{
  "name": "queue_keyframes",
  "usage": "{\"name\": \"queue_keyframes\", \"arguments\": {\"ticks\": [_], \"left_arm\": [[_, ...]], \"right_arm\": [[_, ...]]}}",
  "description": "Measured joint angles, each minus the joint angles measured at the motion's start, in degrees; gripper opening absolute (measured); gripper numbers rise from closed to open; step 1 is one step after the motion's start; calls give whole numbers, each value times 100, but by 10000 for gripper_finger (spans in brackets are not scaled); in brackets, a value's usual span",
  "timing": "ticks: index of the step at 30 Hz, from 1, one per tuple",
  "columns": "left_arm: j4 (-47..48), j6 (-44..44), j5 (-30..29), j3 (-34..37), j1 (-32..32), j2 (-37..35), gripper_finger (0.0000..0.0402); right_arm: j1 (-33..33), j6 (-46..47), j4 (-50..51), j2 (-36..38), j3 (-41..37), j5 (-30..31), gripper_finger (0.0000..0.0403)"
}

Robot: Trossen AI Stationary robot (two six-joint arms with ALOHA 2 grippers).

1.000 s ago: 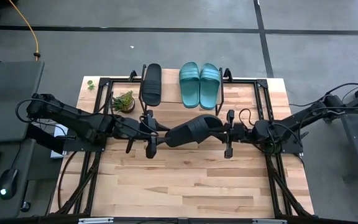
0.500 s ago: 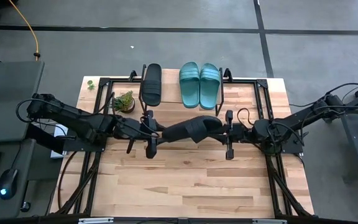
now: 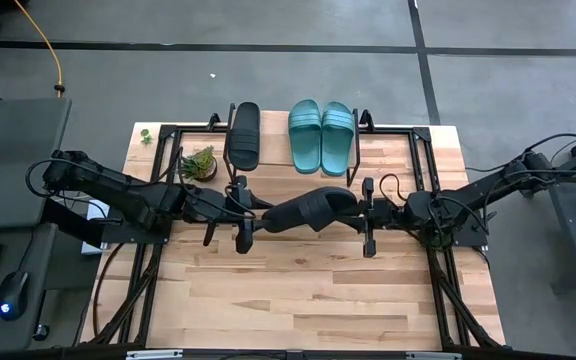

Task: Pick and place slides into the shelf
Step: Put the black slide on the shelf

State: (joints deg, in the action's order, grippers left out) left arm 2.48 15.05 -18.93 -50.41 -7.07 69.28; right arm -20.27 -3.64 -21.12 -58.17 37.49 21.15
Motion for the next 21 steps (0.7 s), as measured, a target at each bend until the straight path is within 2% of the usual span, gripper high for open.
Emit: {"name": "queue_keyframes", "arguments": {"ticks": [13,21], "left_arm": [[-261,24,26,0,0,-7,184],[-553,-187,-109,0,-7,-7,184]], "right_arm": [[-1,-327,-62,-2,-6,240,0],[-2,-831,-644,-2,-13,221,0]]}}
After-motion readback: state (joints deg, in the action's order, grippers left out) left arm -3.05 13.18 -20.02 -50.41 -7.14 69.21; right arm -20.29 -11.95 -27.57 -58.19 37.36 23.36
